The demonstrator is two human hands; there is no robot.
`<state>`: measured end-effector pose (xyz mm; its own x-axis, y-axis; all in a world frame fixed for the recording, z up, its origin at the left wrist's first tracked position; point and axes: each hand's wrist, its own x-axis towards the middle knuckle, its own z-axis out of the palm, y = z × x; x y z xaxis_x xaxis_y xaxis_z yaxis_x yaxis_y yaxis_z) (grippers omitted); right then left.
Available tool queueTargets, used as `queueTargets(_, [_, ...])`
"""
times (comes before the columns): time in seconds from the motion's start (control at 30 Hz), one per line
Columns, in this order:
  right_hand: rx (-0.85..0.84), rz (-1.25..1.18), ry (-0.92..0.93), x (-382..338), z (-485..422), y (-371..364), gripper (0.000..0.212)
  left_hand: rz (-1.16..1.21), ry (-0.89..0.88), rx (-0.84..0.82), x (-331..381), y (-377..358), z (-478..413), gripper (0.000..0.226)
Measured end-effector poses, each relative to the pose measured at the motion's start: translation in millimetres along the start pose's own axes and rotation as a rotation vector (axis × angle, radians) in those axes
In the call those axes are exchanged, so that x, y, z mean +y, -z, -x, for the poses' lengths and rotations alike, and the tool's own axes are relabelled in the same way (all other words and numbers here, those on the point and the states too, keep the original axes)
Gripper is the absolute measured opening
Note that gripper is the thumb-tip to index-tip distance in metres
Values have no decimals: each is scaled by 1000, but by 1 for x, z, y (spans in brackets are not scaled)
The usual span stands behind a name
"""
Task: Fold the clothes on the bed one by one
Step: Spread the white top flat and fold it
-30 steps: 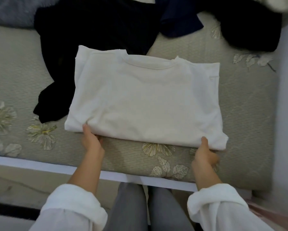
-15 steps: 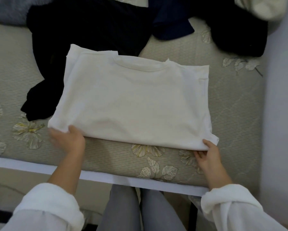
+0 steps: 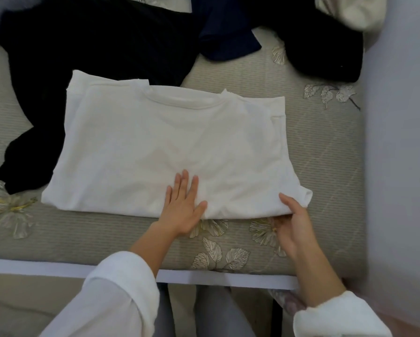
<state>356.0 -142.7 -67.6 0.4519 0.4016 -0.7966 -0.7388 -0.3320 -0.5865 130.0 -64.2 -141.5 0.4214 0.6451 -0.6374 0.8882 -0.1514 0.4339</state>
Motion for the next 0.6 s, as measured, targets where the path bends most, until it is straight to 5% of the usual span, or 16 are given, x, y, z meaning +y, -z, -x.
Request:
queueTargets(0.07, [-74,2,109,-5,13,-24,30,209,10,-58,3,18,0,62])
queueTargets(0.27, [-434,-87,144,5,62,-129,36,1383,270,-120,-20,97,19,50])
queueTargets(0.43, [-478,274,63,60,91,-214,48,1761,284,-103,-90,144,42,52])
queueTargets(0.6, [-846,780,96,134,112,-276,41,1963,270,-4,-169,170,61,60])
